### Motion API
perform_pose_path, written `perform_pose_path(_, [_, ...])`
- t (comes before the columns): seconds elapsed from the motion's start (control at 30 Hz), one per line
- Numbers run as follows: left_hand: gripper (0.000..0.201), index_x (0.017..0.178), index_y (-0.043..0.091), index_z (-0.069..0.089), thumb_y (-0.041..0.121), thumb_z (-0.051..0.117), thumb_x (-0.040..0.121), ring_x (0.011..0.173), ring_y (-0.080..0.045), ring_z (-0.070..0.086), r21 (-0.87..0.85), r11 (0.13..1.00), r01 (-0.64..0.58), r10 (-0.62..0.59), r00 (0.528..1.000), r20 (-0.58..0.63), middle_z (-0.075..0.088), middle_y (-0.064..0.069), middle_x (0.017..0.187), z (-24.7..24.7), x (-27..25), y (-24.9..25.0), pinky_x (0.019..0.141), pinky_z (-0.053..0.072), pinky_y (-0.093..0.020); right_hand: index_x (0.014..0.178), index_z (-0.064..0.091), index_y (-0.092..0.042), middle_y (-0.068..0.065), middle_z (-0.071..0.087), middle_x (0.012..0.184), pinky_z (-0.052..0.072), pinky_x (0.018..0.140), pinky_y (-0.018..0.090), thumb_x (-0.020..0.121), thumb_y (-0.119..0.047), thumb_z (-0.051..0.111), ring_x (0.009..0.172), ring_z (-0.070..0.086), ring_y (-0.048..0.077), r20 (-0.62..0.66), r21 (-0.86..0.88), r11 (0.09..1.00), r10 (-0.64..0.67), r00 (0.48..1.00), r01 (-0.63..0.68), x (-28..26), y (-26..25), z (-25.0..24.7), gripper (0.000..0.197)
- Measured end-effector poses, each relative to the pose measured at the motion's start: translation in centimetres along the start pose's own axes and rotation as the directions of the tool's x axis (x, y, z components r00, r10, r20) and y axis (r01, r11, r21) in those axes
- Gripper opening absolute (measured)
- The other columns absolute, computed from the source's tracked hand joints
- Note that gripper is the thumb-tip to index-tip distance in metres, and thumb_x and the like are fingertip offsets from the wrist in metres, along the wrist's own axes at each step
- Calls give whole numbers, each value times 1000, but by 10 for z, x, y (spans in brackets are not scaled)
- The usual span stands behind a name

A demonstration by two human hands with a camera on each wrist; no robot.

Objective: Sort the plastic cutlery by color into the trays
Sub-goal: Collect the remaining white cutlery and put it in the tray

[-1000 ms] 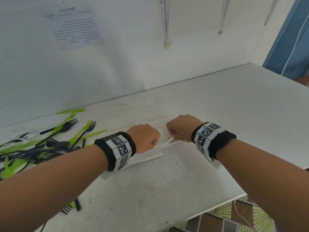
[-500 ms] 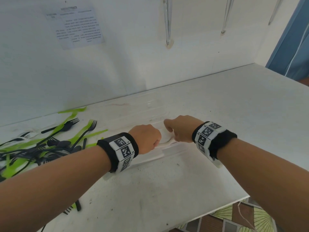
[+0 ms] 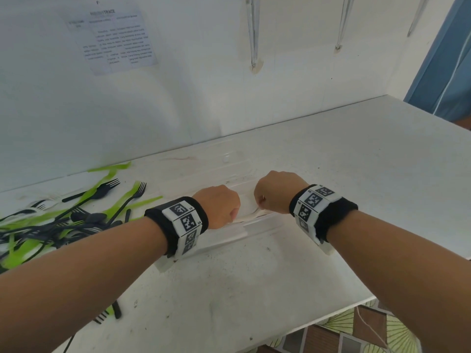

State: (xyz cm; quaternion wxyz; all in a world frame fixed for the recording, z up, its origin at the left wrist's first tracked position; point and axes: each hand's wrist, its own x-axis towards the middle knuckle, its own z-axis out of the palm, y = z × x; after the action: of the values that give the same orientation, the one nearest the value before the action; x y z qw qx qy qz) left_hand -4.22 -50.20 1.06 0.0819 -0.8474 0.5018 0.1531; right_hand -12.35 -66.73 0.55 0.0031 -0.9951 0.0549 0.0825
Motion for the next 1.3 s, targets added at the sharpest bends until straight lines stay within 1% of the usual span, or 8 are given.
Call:
perform_pose_path(0.2, [17, 99, 21, 73, 34, 61, 97, 95, -13, 62, -233, 968, 99, -133, 982, -137, 69, 9, 102, -16, -21, -28, 92, 51, -34, 102, 64, -35, -9, 68, 93, 54, 77, 34, 95, -37, 49, 86, 64, 18, -176, 311, 950, 46, 983, 11, 12, -14, -12, 17])
perform_pose_path(0.33, [21, 104, 29, 69, 46, 61, 95, 94, -10, 61, -364, 896, 255, -357, 901, -248, 67, 14, 99, -23, -60, -60, 82, 48, -28, 122, 54, -32, -11, 68, 95, 53, 88, 39, 96, -42, 54, 96, 62, 16, -212, 519, 846, -7, 977, 119, 29, -48, -33, 29])
perform_pose_path(0.57, [80, 153, 25, 33, 61, 65, 89, 124, -22, 56, -522, 653, 550, -668, 742, -53, 55, -4, 142, -2, -157, -113, 94, 43, -32, 143, 40, -31, 5, 64, 125, 47, 95, 36, 90, -59, 62, 112, 61, 26, -62, 672, 710, -231, 971, 212, 62, -146, -52, 65])
perform_pose_path(0.67, [79, 152, 24, 34, 64, 61, 90, 115, -22, 58, -532, 582, 615, -726, 687, -1, 60, -2, 135, 14, -201, -127, 89, 43, -32, 146, 39, -31, 7, 61, 134, 48, 102, 40, 88, -65, 62, 117, 60, 27, -56, 683, 683, -302, 952, 258, 68, -194, -53, 72])
perform_pose_path(0.77, [66, 143, 22, 46, 62, 60, 92, 111, -21, 59, -502, 551, 666, -762, 647, 21, 63, -2, 128, 33, -239, -141, 97, 49, -38, 146, 41, -30, 6, 59, 137, 45, 105, 39, 90, -63, 62, 124, 56, 27, -39, 660, 689, -367, 929, 300, 72, -238, -45, 69])
perform_pose_path(1.0, [61, 141, 20, 50, 58, 60, 94, 104, -17, 56, -516, 535, 669, -767, 641, 36, 62, -1, 130, 75, -293, -195, 92, 47, -32, 144, 43, -25, 1, 60, 135, 43, 91, 32, 93, -60, 60, 119, 58, 24, 49, 560, 761, -424, 904, 327, 85, -321, -22, 64])
perform_pose_path(1.13, [62, 141, 22, 50, 59, 62, 92, 106, -18, 60, -539, 537, 649, -753, 656, 40, 64, 0, 126, 94, -318, -241, 95, 49, -34, 149, 41, -24, 5, 56, 143, 43, 104, 36, 93, -59, 62, 129, 54, 26, 77, 546, 788, -386, 919, 285, 100, -366, -16, 69])
perform_pose_path(1.3, [60, 143, 20, 49, 53, 63, 94, 111, -20, 61, -542, 571, 617, -731, 683, 8, 65, 0, 124, 111, -338, -297, 98, 49, -37, 146, 47, -26, 3, 60, 138, 45, 104, 36, 94, -58, 60, 123, 58, 25, 36, 550, 799, -312, 950, 242, 121, -412, -14, 62])
